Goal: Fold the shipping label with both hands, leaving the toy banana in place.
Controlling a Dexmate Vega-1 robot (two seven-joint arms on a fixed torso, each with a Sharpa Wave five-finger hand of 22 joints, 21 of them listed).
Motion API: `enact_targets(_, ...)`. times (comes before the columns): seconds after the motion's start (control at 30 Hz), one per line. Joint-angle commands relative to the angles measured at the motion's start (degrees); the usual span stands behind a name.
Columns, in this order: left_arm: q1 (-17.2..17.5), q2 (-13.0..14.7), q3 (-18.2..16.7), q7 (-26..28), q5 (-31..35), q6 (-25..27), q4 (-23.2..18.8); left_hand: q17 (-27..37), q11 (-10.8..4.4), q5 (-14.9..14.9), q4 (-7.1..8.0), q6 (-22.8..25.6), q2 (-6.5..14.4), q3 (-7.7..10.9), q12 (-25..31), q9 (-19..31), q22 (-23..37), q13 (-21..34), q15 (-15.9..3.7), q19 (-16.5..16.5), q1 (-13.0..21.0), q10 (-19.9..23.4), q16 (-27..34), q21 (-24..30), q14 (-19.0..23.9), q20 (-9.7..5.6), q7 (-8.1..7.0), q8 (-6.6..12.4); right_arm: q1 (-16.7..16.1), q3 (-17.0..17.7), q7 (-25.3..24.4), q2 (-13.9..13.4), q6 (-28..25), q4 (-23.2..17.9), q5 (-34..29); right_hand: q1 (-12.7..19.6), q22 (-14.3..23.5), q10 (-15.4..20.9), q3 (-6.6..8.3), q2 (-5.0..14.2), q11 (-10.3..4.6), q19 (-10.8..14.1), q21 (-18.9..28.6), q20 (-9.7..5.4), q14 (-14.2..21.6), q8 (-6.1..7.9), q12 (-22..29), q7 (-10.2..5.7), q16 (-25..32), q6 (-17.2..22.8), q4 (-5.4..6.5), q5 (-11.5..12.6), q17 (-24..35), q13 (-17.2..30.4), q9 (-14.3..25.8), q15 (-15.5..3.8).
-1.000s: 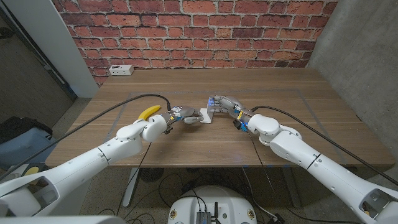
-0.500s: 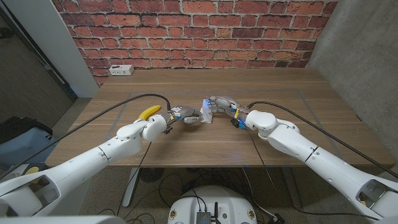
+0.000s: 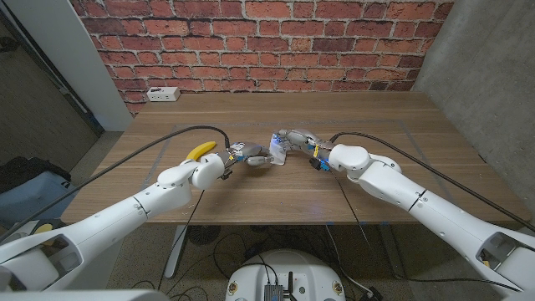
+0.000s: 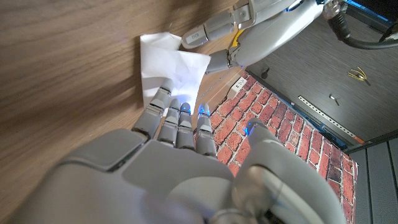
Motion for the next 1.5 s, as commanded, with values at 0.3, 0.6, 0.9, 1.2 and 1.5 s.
enact_targets(0.3, 0.2, 0.0, 0.1, -0.3, 0.1, 1.1, -0.6, 0.2, 0.14, 0.2, -0.33, 0.2, -0.4, 0.25, 0.1, 0.1, 0.1, 0.1, -2.57, 0.3, 0.2, -0.1, 0.0, -0.5, -0.1, 0.20, -0.40, 0.37, 4.2, -2.5, 4.9, -0.6, -2.9, 0.3, -3.2, -0.7, 0.1, 1.8, 0.25, -0.12, 0.01, -0.1, 0.6, 0.13, 1.3, 0.40, 0.8, -0.35, 0.4, 1.6, 0.56, 0.3, 0.1, 0.3, 0.3, -0.74)
enact_targets(0.6, 1.1, 1.3, -0.5, -1.2, 1.6, 4.4, -3.8, 0.2, 0.65, 0.2, -0.69, 0.8, -0.2, 0.53, -0.1, 0.1, 0.1, 0.1, -1.72, -0.1, 0.6, -1.1, -0.1, -0.9, -0.7, 1.71, -0.48, 0.60, 5.3, -3.7, 5.4, -0.4, -4.2, 0.5, -5.0, -1.0, 0.1, 1.9, 0.19, -0.20, 0.07, -0.1, 0.6, 0.05, 1.2, 0.22, 0.7, -0.48, 0.4, 1.5, 0.69, 0.3, 0.1, 0.3, 0.3, -0.61)
enact_targets(0.9, 4.4, 3.2, -2.5, 0.2, 2.8, 9.0, -8.5, 0.1, 0.87, 0.1, -2.11, 3.4, 0.1, 1.30, 0.8, 0.1, 0.1, 0.1, -1.64, 0.5, 2.0, 1.1, 0.4, -1.1, 0.9, 2.10, 0.00, 1.23, 6.2, -4.7, 5.6, 0.3, -5.5, 0.6, -6.5, -1.2, 0.1, 2.0, 0.21, -0.12, -0.33, -0.1, 0.7, -0.01, 1.3, 0.13, 0.7, -0.92, 0.4, 1.6, 0.85, 0.4, 0.0, 0.4, 0.3, -0.93)
enact_targets(1.2, 8.1, 4.0, -3.7, 0.8, 7.1, 18.5, -13.6, 0.4, 1.04, -0.3, -2.53, 6.3, 2.4, 3.27, 1.6, 0.3, 0.4, 0.2, -0.91, 4.0, 3.5, 5.2, 1.3, -0.3, 6.7, 5.91, 0.07, 1.32, 7.6, -6.2, 6.9, 1.2, -6.8, 1.0, -7.6, -1.4, 0.1, 2.1, 0.23, -0.14, -0.69, 0.1, 0.9, -0.22, 1.6, 0.09, 0.7, -1.19, 0.5, 1.9, 0.97, 0.4, 0.0, 0.4, 0.4, -1.18)
enact_targets(1.5, 6.9, 4.6, -3.6, -0.9, 3.1, 14.6, -11.3, 0.4, 1.66, -0.5, -1.71, 7.2, 1.4, 2.76, 1.6, 0.3, 0.5, 0.2, -0.45, 4.4, 2.5, 6.2, 1.0, -0.4, 7.6, 5.43, 2.62, 1.32, 8.3, -7.1, 7.1, 1.4, -6.8, 0.1, -9.3, -1.7, 0.1, 2.9, 0.08, -0.59, -0.61, 0.9, 1.2, -0.17, 2.6, 0.22, 0.9, -1.02, 0.7, 2.9, 1.05, 0.4, -0.1, 0.4, 0.4, -1.50)
